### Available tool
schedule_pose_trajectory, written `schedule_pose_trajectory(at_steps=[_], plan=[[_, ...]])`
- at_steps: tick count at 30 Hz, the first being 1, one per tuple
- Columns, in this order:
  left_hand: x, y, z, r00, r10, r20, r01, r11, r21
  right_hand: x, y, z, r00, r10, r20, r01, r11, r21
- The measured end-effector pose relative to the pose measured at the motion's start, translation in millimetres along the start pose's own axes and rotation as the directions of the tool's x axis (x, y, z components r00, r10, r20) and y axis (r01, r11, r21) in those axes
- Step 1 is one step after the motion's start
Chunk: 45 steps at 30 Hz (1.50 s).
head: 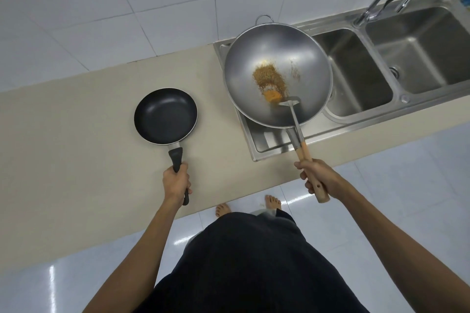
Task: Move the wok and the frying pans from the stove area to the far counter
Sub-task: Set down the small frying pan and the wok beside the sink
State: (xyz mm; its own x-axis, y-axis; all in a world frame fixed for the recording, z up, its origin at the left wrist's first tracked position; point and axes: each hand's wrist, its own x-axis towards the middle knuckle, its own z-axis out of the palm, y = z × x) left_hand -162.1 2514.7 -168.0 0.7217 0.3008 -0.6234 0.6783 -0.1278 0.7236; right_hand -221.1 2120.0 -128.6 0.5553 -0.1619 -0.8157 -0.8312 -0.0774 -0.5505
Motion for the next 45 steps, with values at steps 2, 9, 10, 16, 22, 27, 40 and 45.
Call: schedule_pose_trajectory(at_steps=[2,9,10,16,22,27,40,45], plan=[[3.5,2.1,0.8,1.0,-0.008,0.003,0.008,1.0,-0.001,-0.2,0.7,1.5,1.0,-0.012,-0.008,0.012,1.0,-0.021],[15.2,7.4,-4.4,0.993,-0.085,0.084,0.09,0.994,-0.061,0.9,-0.6,7.9,0.998,-0.018,-0.066,0.011,0.993,-0.114],[16.9,7.5,-5.4,0.993,-0.086,0.08,0.091,0.994,-0.065,1.3,-1.7,8.7,0.997,-0.021,-0.075,0.012,0.992,-0.123],[22.0,7.7,-8.8,0.997,-0.073,0.024,0.075,0.994,-0.075,5.2,-5.9,9.9,0.993,-0.019,-0.114,-0.002,0.983,-0.182],[27.2,14.5,-9.4,0.99,-0.115,0.077,0.122,0.989,-0.088,11.9,-3.4,11.8,0.993,-0.018,-0.117,-0.009,0.974,-0.225],[27.8,14.4,-12.7,0.991,-0.096,0.087,0.1,0.994,-0.043,15.9,2.9,17.0,0.982,-0.051,-0.18,-0.001,0.96,-0.28],[26.3,14.7,-17.6,1.0,0.017,0.012,-0.019,0.974,0.227,12.4,-1.1,31.5,0.963,-0.106,-0.249,0.009,0.932,-0.362],[22.2,17.1,-11.2,0.992,0.084,-0.096,-0.062,0.974,0.216,2.2,-9.0,19.6,0.981,-0.082,-0.179,0.014,0.936,-0.353]])
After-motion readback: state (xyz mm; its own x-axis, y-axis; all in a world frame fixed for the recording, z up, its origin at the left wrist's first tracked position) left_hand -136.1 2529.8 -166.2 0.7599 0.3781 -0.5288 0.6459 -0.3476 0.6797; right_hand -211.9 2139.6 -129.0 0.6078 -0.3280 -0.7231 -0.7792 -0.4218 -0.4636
